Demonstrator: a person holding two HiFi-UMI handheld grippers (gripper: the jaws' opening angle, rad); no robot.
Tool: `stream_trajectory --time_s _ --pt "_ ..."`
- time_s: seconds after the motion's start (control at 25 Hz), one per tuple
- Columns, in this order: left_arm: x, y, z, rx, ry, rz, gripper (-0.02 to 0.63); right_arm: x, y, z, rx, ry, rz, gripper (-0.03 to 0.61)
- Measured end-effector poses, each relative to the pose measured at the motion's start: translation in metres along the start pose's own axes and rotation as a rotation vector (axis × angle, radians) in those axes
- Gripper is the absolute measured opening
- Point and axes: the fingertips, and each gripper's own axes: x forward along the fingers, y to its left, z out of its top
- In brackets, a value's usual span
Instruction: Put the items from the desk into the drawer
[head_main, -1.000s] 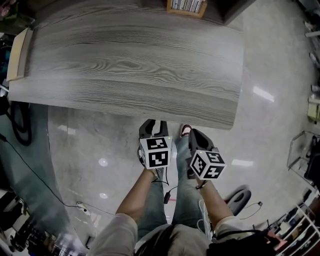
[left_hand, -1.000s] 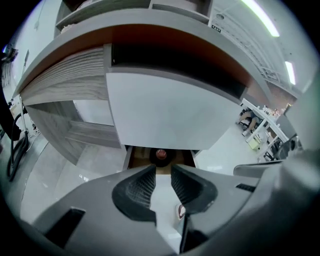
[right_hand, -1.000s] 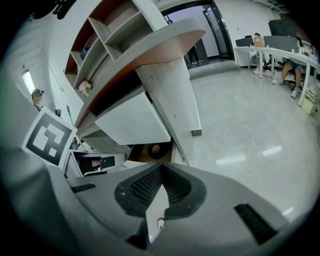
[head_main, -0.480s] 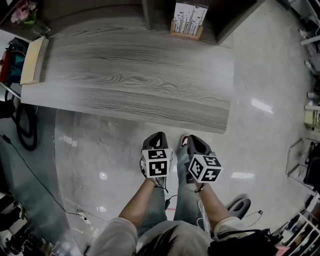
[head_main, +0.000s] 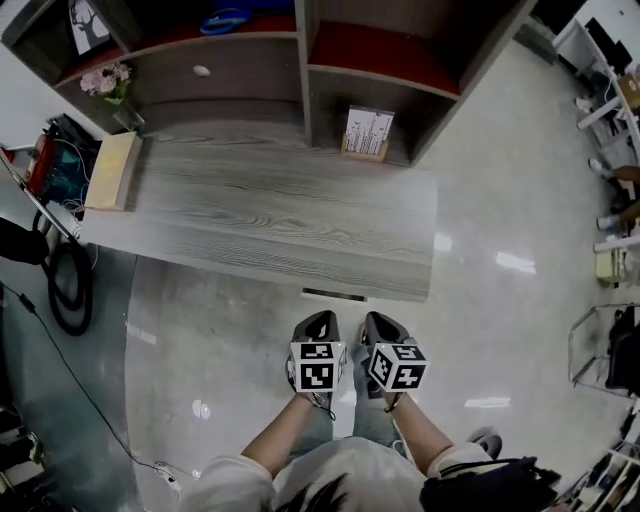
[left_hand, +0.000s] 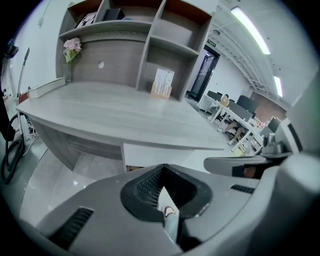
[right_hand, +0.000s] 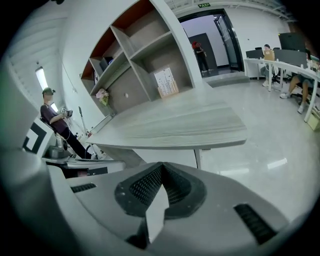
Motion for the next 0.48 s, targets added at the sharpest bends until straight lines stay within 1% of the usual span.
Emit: stream_trajectory --time_s 0.16,0.32,0.48 --pt "-0.019 -0.011 0.041 0.033 -0.070 -0.017 0.008 -0.010 0.013 0.032 -0.031 -0.043 0.019 -0.002" --pt "-0.045 -0.025 0.060 0.052 -0.106 -0.027 0.008 -0.034 0.023 0.050 -0.032 -0.070 0.031 -0.002" --pt "-0.061 -0.029 0.082 0.054 -0.153 -0.031 0.008 -0.050 0.030 0.083 -0.051 -0.130 0.032 -0.002"
